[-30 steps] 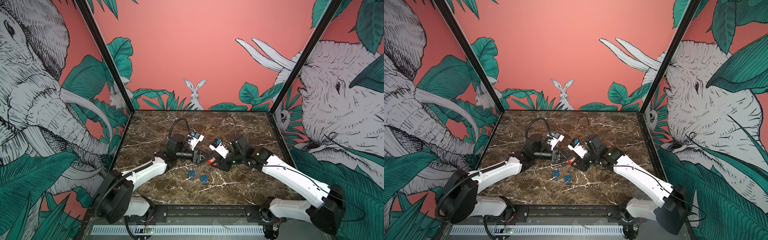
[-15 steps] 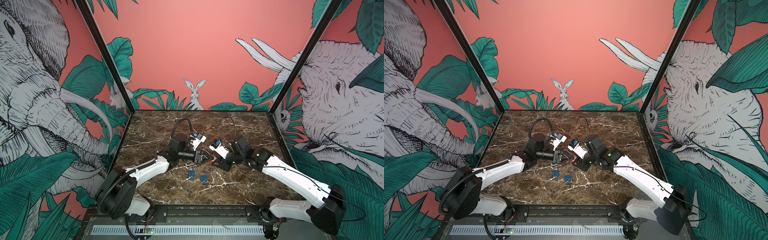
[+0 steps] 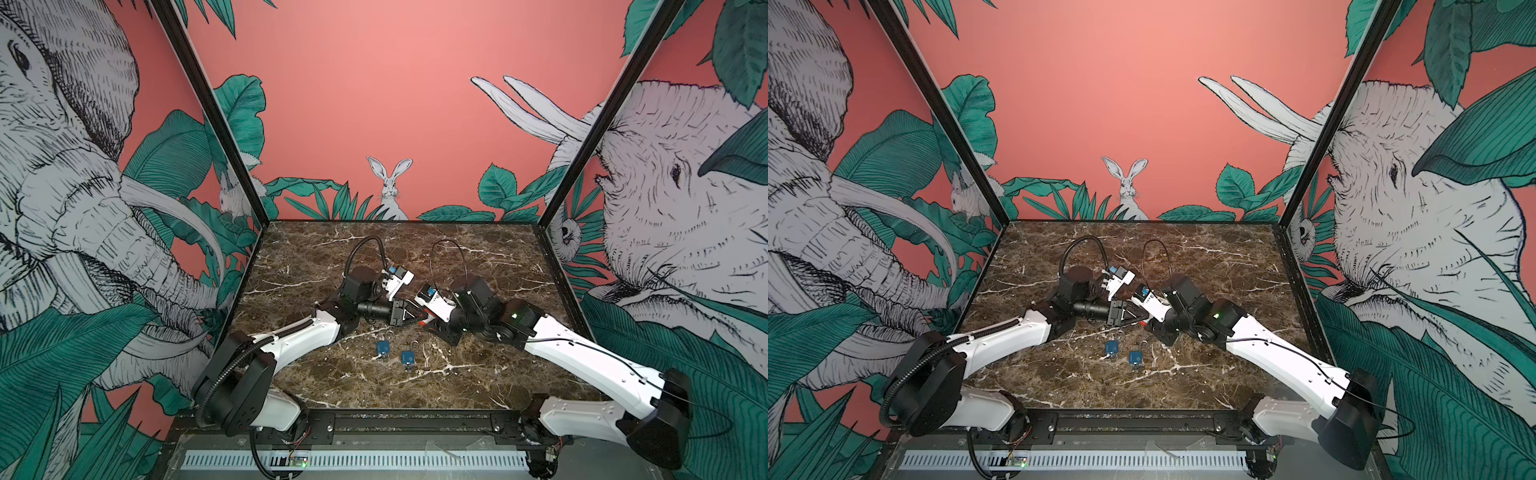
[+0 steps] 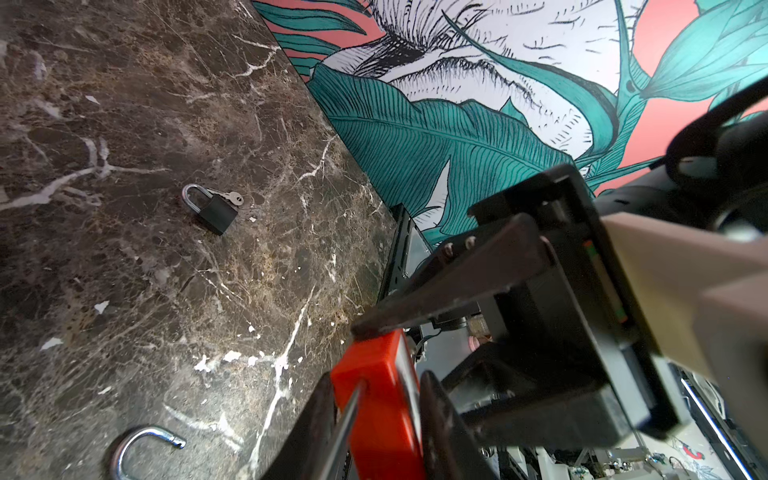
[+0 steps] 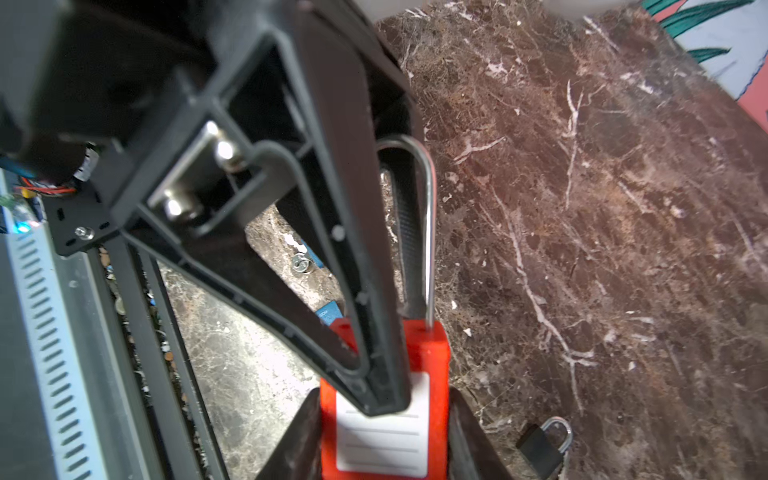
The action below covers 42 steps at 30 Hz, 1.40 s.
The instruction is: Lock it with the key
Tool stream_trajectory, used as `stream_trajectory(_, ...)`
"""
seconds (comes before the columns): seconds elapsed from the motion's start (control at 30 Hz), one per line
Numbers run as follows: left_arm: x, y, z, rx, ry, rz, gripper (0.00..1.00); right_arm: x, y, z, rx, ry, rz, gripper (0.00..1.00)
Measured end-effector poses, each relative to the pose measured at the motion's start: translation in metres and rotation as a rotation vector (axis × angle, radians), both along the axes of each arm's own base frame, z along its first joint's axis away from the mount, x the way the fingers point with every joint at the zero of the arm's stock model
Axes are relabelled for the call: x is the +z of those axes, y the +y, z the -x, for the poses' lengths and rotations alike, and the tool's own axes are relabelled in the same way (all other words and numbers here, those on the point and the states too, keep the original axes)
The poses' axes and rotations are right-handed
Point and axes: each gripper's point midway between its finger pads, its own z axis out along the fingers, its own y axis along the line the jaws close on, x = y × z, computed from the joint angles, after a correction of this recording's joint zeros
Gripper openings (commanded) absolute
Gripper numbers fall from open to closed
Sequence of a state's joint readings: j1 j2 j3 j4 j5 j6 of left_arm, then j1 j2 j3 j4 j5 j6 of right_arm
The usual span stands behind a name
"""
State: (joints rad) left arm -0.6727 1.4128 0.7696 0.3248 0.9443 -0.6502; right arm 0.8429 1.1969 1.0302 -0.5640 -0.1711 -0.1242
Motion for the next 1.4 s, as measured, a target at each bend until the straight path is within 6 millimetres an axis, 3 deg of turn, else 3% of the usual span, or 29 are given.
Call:
stream_trajectory(0.23, -0.006, -0.002, -0.005, 0.017, 0.027, -0.017, 0.28, -0.007, 0.0, -0.006, 0.0, -0.043, 0.065, 0.0)
stream_trajectory(0.3, -0.007, -0.002, -0.007, 0.022, 0.027, -0.021, 0.37, -0.008, 0.0, -0.009, -0.003, -0.055, 0.078, 0.0)
stream_trajectory(0.47, -0.006, -0.005, -0.002, -0.007, 0.023, -0.013, 0.4, -0.003, 0.003, -0.015, -0.015, -0.085, 0.071, 0.0)
stream_trajectory(0.83, -0.007, -0.004, -0.004, 0.005, 0.021, -0.018, 0.25, -0.001, 0.004, -0.015, -0.014, -0.091, 0.07, 0.0)
stream_trajectory(0.87, -0.006, -0.004, -0.004, 0.007, 0.026, -0.017, 0.17, -0.001, 0.004, -0.016, -0.016, -0.093, 0.071, 0.05)
stream_trajectory(0.9, -0.006, -0.005, -0.005, 0.013, 0.029, -0.015, 0.0, -0.001, 0.003, -0.016, -0.02, -0.096, 0.074, 0.1)
stream_trajectory(1.13, 0.002, -0.005, -0.015, 0.079, 0.006, 0.009, 0.0, 0.005, 0.004, -0.026, -0.057, -0.134, 0.063, 0.53)
stream_trajectory(1.23, 0.005, -0.006, -0.023, 0.125, -0.013, 0.022, 0.0, 0.013, 0.006, -0.034, -0.098, -0.164, 0.034, 0.64)
stream_trajectory(1.4, 0.008, -0.004, -0.037, 0.216, -0.024, 0.046, 0.0, 0.034, -0.002, -0.042, -0.176, -0.217, -0.052, 0.72)
